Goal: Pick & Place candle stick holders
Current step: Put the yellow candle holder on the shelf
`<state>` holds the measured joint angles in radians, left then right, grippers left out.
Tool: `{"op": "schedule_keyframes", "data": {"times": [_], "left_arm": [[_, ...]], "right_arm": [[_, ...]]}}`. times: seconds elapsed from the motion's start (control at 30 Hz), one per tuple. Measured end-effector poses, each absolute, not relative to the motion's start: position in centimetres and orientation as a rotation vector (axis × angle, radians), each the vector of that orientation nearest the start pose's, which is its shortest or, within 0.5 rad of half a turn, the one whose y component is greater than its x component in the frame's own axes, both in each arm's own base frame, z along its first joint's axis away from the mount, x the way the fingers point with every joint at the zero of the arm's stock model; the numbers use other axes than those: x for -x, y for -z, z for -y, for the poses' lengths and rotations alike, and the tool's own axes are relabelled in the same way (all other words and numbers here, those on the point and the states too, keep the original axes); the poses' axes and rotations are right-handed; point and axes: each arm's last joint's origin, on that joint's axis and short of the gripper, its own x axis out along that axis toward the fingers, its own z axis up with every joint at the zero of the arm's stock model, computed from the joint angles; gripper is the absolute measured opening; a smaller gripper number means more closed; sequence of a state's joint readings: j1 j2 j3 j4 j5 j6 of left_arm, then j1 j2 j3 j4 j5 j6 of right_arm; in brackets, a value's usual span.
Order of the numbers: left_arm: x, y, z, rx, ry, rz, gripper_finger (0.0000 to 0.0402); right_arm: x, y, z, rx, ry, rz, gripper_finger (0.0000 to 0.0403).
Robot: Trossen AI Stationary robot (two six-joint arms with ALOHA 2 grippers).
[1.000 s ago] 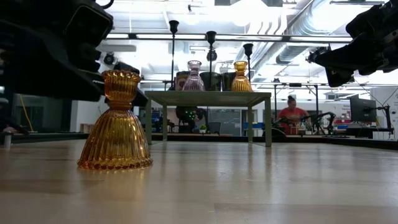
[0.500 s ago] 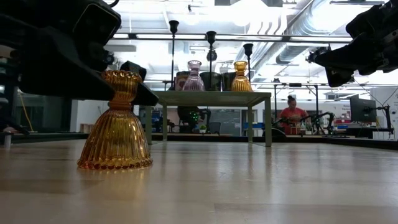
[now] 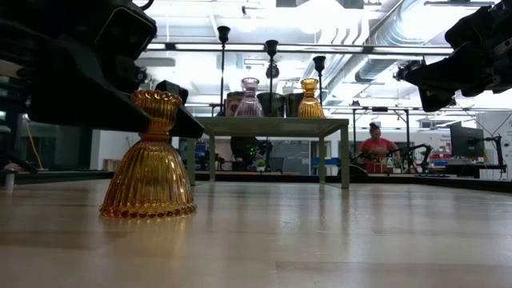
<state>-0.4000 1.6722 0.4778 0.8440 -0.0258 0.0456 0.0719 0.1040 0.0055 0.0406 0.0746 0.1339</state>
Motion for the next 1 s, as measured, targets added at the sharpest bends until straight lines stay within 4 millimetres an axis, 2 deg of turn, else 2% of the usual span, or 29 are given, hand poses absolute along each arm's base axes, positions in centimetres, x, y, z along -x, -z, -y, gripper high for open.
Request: {"op": "schedule_keyframes", "data": {"times": [0.83, 1.0], "left_arm": [[-26.11, -12.63, 10.92, -0.123, 0.367, -0.345, 0.0149], [-26.12, -12.64, 10.93, -0.121, 0.368, -0.344, 0.0132]], "right_arm": [[-10.35, -16.09, -0.53, -0.130, 0.007, -0.057, 0.0004], [-10.35, -16.10, -0.53, -0.129, 0.007, -0.057, 0.0004]]}}
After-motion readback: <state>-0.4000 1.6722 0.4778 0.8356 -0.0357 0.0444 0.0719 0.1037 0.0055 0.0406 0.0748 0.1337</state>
